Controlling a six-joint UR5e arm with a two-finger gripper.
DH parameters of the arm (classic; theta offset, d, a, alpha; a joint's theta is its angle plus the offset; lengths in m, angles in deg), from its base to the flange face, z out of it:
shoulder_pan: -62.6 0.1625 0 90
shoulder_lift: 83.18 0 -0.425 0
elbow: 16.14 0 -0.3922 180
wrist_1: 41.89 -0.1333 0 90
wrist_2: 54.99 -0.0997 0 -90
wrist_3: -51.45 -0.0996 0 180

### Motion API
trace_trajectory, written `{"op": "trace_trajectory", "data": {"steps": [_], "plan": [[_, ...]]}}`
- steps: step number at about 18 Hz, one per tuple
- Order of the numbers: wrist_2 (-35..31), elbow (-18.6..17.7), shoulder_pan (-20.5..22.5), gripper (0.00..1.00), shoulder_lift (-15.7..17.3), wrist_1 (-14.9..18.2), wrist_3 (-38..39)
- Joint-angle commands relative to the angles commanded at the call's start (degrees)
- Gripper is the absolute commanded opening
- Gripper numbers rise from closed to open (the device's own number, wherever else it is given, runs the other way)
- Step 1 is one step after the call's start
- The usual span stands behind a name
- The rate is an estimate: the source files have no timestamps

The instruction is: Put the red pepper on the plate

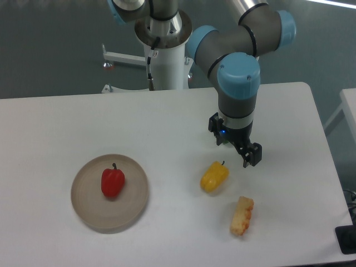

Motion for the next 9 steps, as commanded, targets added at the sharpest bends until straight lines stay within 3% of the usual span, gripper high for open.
{"op": "trace_trajectory", "data": {"steps": [9], "plan": [[0.09,0.35,-0.17,1.0,-0.61,-0.18,0.7]]}}
